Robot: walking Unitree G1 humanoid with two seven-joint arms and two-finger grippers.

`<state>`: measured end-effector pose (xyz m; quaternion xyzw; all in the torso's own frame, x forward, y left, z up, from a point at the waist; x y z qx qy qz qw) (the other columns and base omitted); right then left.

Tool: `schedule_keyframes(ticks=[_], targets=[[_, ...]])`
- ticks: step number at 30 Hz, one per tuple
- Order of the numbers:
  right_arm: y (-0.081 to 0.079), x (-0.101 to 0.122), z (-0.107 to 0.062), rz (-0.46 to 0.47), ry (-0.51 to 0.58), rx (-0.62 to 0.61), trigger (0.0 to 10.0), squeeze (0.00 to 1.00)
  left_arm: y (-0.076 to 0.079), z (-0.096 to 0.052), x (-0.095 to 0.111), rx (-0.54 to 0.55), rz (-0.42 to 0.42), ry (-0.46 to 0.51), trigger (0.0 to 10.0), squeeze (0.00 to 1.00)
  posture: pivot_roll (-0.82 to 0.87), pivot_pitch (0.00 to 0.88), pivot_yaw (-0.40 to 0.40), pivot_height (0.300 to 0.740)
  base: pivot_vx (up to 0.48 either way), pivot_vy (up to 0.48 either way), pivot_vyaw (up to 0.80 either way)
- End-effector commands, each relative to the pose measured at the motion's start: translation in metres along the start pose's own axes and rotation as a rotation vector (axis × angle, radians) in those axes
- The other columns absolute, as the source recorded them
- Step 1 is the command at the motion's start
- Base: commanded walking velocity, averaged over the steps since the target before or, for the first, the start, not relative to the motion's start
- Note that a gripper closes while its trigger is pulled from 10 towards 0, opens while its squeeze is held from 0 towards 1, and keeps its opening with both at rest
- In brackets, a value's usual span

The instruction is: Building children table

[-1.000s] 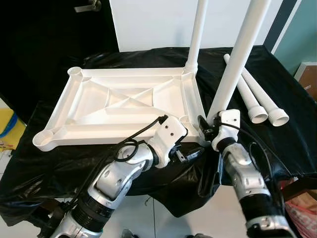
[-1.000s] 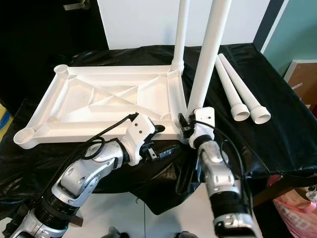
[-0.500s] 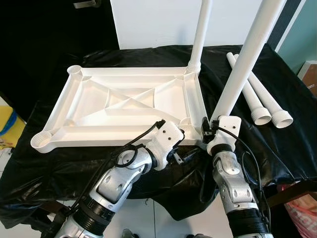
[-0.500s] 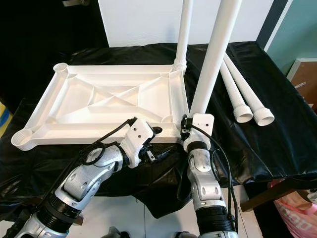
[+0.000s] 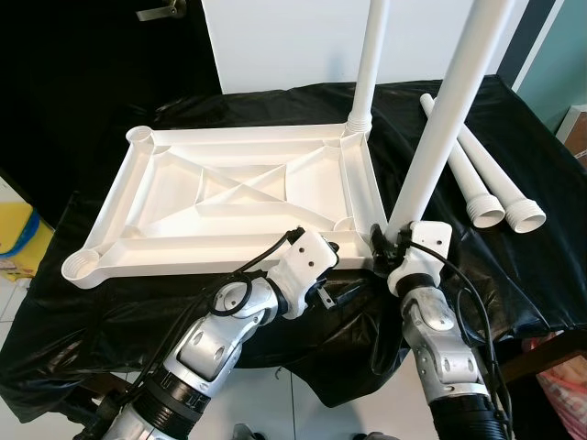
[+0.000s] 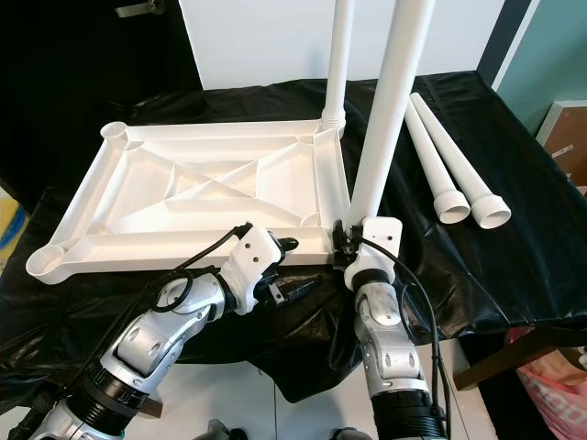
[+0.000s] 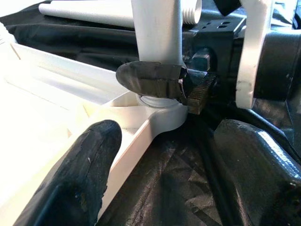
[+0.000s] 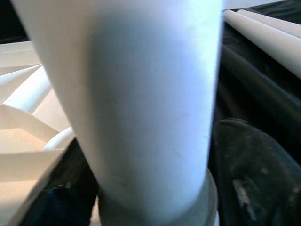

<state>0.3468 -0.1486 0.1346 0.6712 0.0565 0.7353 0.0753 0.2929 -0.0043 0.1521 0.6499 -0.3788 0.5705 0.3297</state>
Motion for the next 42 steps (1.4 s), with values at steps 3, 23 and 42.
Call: schedule_keyframes(ticks=[3, 23, 42], targets=[[0.008, 0.001, 0.0, 0.004, 0.018, 0.018, 10.0, 1.0, 0.008, 0.005, 0.001, -0.062, 0.013, -0.008, 10.0, 0.0, -0.16, 0.082, 0.062, 0.74, 0.0, 0.0, 0.0], [-0.006, 0.009, 0.022, -0.137, 0.118, 0.574, 10.0, 0.0, 0.006, 0.008, 0.0, -0.036, 0.056, -0.004, 10.0, 0.0, -0.15, 0.073, 0.052, 0.74, 0.0, 0.0, 0.0], [-0.015, -0.027, 0.015, -0.153, 0.018, 0.692, 0.0, 0.0, 0.005, 0.007, -0.001, -0.019, 0.093, -0.001, 10.0, 0.0, -0.11, 0.057, 0.044, 0.74, 0.0, 0.0, 0.0]])
Point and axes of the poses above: a point about 5 cm out from each wrist's last joint towards the gripper, its own z axis pointing out of the wrist towards the gripper, its own x axis along the axis of the wrist's last joint, y = z × x, the point moved 5 cm from there along z, pointing out of the wrist towards the gripper, and after that the axes turned 14 degrees about -z, right-handed, at the moved point
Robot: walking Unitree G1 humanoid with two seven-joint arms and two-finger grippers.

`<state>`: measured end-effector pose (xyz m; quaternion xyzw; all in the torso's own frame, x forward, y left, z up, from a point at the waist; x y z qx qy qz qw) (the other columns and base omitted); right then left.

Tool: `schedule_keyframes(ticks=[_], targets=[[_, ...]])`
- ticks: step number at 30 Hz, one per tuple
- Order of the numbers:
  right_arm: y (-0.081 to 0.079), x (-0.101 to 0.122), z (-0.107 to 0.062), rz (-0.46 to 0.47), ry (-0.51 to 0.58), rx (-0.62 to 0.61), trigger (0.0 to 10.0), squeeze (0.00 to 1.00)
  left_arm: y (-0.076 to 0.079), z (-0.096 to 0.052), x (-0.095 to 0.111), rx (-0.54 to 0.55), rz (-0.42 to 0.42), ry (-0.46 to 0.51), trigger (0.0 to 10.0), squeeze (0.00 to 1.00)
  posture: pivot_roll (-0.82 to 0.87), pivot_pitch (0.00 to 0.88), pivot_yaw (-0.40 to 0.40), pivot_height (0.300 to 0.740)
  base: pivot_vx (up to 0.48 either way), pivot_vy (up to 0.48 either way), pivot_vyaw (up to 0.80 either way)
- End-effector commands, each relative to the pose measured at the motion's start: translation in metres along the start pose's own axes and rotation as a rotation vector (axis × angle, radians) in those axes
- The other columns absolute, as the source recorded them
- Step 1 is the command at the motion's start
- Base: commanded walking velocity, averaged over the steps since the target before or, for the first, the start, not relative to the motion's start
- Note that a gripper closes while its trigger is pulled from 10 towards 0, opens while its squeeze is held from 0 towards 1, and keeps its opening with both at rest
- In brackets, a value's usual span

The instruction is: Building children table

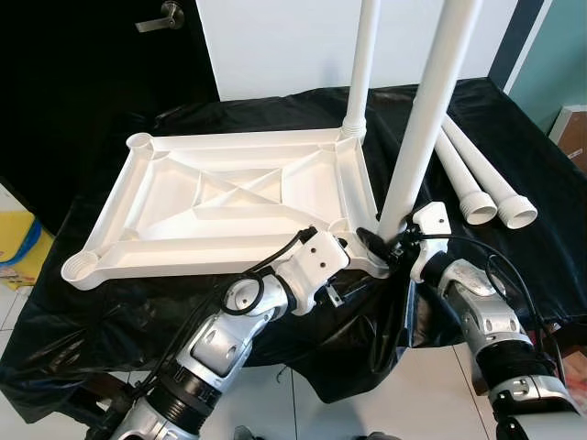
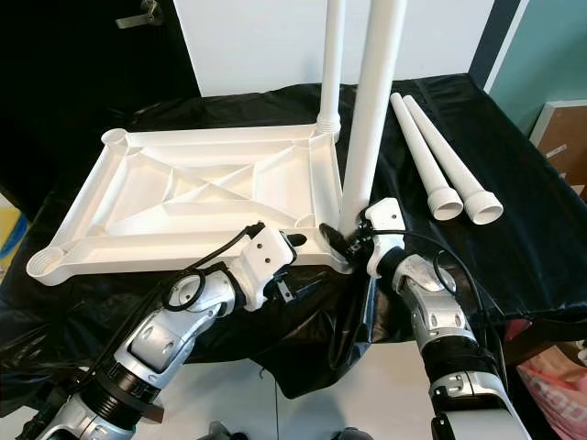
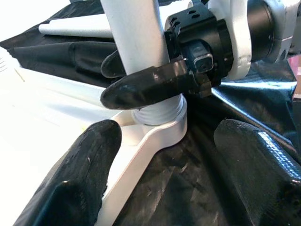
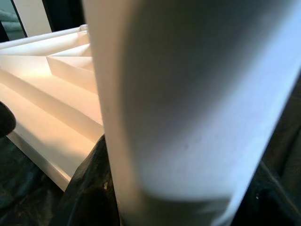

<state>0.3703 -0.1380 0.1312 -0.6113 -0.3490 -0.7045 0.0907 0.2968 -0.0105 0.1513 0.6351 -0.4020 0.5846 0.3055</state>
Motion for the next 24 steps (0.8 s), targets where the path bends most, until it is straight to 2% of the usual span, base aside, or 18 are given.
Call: schedule_keyframes(ticks=[1, 2, 9, 12, 15, 19, 24], targets=[[-0.01, -0.026, -0.008, 0.051, -0.092, 0.018, 0.0, 0.0, 0.007, -0.002, -0.002, -0.03, 0.015, -0.007, 10.0, 0.0, -0.11, 0.058, 0.045, 0.74, 0.0, 0.0, 0.0], [-0.009, -0.027, -0.008, 0.057, -0.098, -0.001, 10.0, 0.0, 0.007, -0.003, -0.003, -0.03, 0.016, -0.009, 10.0, 0.0, -0.11, 0.058, 0.046, 0.74, 0.0, 0.0, 0.0], [-0.006, -0.031, -0.007, 0.085, -0.118, -0.085, 10.0, 0.0, 0.008, -0.003, -0.004, -0.029, 0.022, -0.011, 10.0, 0.0, -0.11, 0.058, 0.045, 0.74, 0.0, 0.0, 0.0], [-0.011, -0.031, -0.007, 0.098, -0.114, -0.109, 10.0, 0.0, 0.009, -0.003, -0.005, -0.04, 0.012, -0.018, 10.0, 0.0, -0.11, 0.062, 0.042, 0.74, 0.0, 0.0, 0.0], [-0.012, -0.035, -0.009, 0.137, -0.149, -0.252, 10.0, 0.0, 0.011, -0.005, -0.008, -0.046, -0.023, -0.026, 10.0, 0.0, -0.12, 0.069, 0.038, 0.74, 0.0, 0.0, 0.0], [-0.015, -0.036, -0.011, 0.191, -0.167, -0.366, 10.0, 0.0, 0.012, -0.006, -0.01, -0.042, -0.031, -0.029, 10.0, 0.0, -0.12, 0.069, 0.026, 0.74, 0.0, 0.0, 0.0], [-0.02, -0.036, -0.013, 0.203, -0.199, -0.473, 10.0, 0.0, 0.009, -0.006, -0.01, -0.027, -0.036, -0.026, 10.0, 0.0, -0.11, 0.067, 0.017, 0.74, 0.0, 0.0, 0.0]])
Point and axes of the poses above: a point about 5 cm out from each wrist's last joint towards the gripper, its own z axis pointing out of the wrist towards the gripper, its own x axis along the axis of the wrist's last joint, y = z × x, the point moved 5 cm from there along z, pointing out of the wrist towards the gripper, and after that the axes turned 14 degrees about -z, right-handed, at the moved point
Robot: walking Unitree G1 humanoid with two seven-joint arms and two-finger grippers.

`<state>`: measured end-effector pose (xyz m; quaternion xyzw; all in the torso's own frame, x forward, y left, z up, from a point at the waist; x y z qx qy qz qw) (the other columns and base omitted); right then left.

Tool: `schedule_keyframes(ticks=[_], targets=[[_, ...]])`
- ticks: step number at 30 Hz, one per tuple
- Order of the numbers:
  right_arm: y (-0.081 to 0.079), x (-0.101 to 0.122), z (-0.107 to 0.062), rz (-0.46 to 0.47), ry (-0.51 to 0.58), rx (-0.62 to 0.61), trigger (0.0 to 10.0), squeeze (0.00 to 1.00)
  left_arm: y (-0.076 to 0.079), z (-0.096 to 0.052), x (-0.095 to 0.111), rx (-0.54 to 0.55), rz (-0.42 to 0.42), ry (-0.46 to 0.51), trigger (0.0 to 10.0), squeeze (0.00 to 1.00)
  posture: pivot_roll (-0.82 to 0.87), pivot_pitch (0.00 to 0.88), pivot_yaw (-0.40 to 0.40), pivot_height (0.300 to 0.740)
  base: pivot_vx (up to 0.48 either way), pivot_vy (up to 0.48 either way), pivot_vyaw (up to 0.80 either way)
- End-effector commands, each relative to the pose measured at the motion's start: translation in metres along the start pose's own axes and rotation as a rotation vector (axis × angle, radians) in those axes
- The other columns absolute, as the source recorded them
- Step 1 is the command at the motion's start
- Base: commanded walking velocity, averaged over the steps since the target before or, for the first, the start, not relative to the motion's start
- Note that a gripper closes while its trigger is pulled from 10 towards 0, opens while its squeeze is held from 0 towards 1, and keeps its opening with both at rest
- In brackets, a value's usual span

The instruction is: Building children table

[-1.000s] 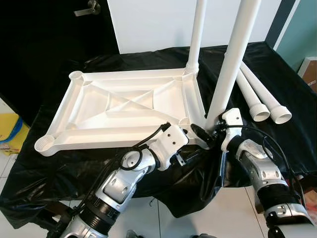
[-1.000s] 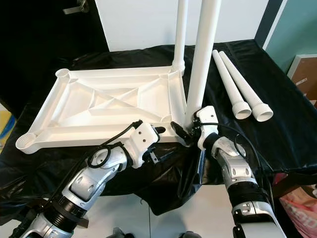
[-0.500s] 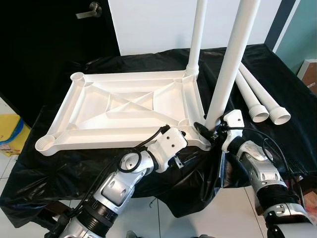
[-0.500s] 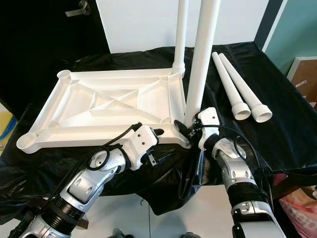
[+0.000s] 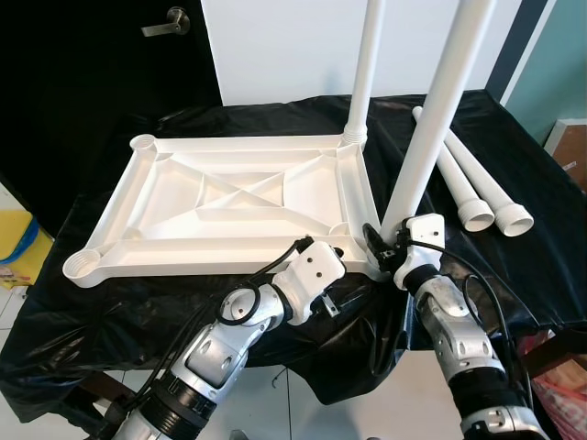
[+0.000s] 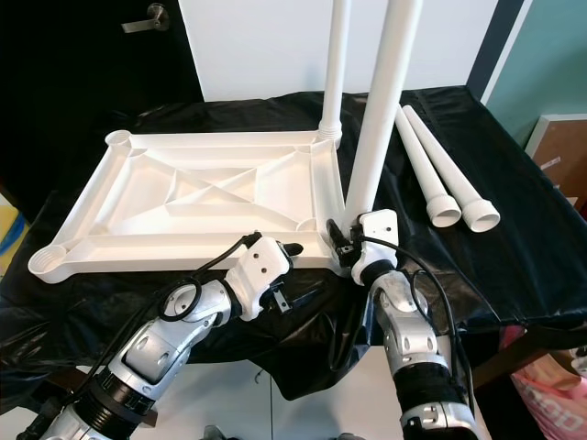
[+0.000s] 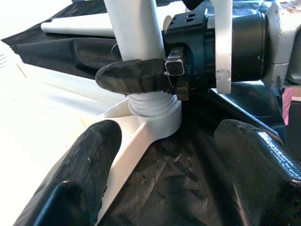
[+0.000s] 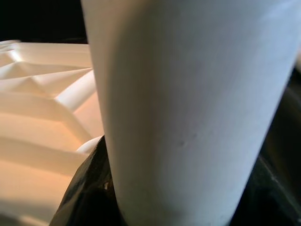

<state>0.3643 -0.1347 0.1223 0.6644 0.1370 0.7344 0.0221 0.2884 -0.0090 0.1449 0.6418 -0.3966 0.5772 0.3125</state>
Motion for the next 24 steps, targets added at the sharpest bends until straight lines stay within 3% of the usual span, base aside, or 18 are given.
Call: schedule_keyframes(ticks=[1, 5, 9, 24], targets=[[-0.006, -0.032, -0.011, 0.048, -0.142, -0.05, 10.0, 0.0, 0.0, -0.002, -0.004, -0.014, -0.015, -0.017, 10.0, 0.0, -0.1, 0.063, 0.011, 0.74, 0.0, 0.0, 0.0], [-0.017, -0.029, -0.009, 0.095, -0.17, -0.152, 10.0, 0.0, -0.001, -0.003, -0.003, -0.003, -0.019, -0.015, 10.0, 0.0, -0.1, 0.057, 0.004, 0.74, 0.0, 0.0, 0.0], [-0.024, -0.025, -0.008, 0.112, -0.173, -0.154, 10.0, 0.0, -0.001, -0.004, -0.003, -0.003, -0.021, -0.014, 10.0, 0.0, -0.1, 0.057, 0.004, 0.74, 0.0, 0.0, 0.0], [-0.022, -0.008, -0.008, 0.081, -0.13, -0.168, 10.0, 0.0, -0.004, -0.002, 0.0, -0.009, -0.021, -0.009, 10.0, 0.0, -0.11, 0.041, 0.006, 0.74, 0.0, 0.0, 0.0]])
Point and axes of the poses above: a point about 5 cm out from each wrist's last joint towards the gripper, its own z axis pointing out of the wrist towards the gripper, its own x axis along the axis of the wrist's last joint, y = z × x, the point moved 5 cm from there along z, pointing out of the wrist towards the gripper, and after that the axes turned 14 degrees about -z, right-handed, at the moved point
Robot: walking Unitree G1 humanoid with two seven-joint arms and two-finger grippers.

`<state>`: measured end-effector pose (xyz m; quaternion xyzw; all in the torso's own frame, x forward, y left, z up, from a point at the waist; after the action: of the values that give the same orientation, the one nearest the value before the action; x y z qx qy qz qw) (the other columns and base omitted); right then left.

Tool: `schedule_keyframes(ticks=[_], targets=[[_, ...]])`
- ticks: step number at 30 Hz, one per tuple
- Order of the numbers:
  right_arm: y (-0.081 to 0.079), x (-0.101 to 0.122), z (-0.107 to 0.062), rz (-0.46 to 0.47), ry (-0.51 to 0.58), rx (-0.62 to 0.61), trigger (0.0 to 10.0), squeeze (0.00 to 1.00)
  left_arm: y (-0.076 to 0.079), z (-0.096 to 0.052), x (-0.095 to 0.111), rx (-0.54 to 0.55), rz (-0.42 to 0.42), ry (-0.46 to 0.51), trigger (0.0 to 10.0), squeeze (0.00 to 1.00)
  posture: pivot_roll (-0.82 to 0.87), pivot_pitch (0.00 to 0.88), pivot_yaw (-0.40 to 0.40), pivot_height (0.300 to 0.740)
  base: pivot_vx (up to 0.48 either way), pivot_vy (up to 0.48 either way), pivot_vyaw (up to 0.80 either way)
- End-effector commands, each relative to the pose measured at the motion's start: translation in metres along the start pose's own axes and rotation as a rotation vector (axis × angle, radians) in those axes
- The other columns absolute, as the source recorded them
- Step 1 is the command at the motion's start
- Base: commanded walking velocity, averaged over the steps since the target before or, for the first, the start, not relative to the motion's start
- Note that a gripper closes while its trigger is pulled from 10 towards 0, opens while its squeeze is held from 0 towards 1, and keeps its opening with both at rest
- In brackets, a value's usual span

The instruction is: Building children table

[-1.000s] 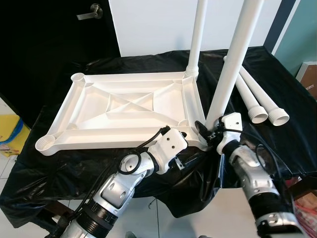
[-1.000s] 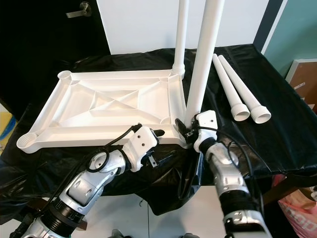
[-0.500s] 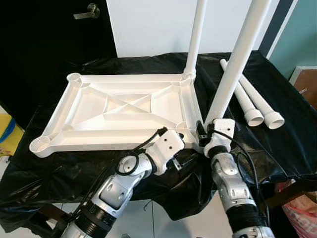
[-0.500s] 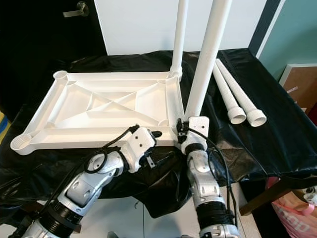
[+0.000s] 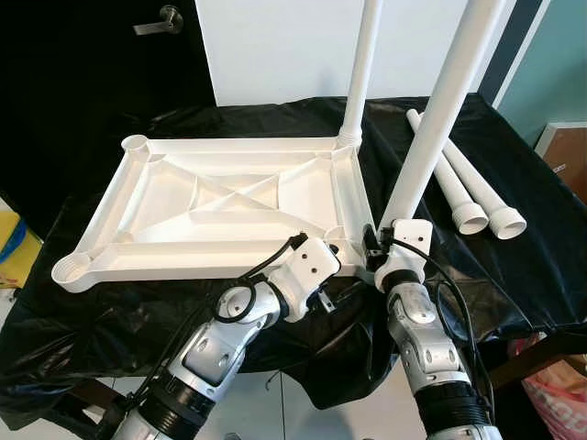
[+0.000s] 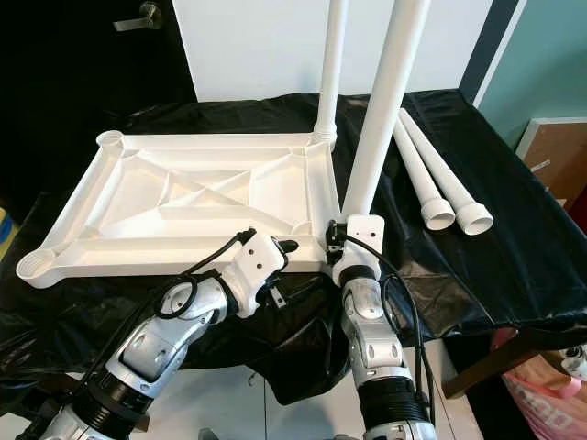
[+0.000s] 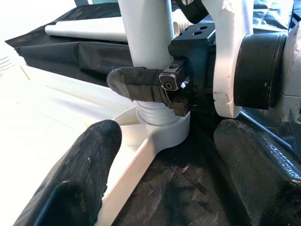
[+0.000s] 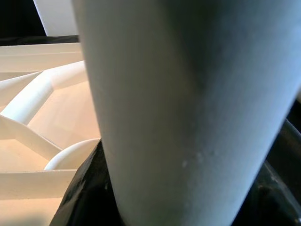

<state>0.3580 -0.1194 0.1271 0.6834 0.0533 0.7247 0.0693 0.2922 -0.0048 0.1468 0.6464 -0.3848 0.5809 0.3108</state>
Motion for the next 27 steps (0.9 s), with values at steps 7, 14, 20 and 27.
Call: schedule_keyframes(ticks=[7, 14, 20, 27], targets=[[-0.001, -0.015, -0.004, 0.01, -0.065, 0.024, 10.0, 1.0, 0.001, 0.0, -0.001, -0.03, -0.006, -0.013, 10.0, 0.0, -0.11, 0.042, 0.002, 0.74, 0.0, 0.0, 0.0], [0.007, -0.007, -0.004, 0.004, -0.008, 0.116, 10.0, 1.0, 0.003, 0.001, 0.001, -0.027, -0.015, -0.007, 10.0, 0.0, -0.1, 0.051, -0.01, 0.74, 0.0, 0.0, 0.0], [0.011, -0.001, -0.004, -0.016, 0.041, 0.26, 10.0, 1.0, 0.004, 0.001, 0.0, -0.019, -0.024, -0.004, 10.0, 0.0, -0.1, 0.064, -0.021, 0.74, 0.0, 0.0, 0.0], [0.008, 0.0, -0.002, -0.097, 0.08, 0.491, 10.0, 0.0, 0.001, 0.0, 0.0, -0.005, -0.033, -0.003, 10.0, 0.0, -0.1, 0.077, -0.017, 0.74, 0.0, 0.0, 0.0]])
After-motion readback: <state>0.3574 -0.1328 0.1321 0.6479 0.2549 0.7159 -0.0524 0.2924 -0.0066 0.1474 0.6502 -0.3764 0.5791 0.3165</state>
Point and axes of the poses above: a point about 5 cm out from each wrist's last joint towards the gripper, its own z axis pointing out of the wrist towards the gripper, its own x axis along the axis of the wrist's last joint, y = z × x, the point moved 5 cm from there along z, pointing out of the wrist towards the gripper, and after that the axes turned 14 degrees about -z, right-handed, at the moved point
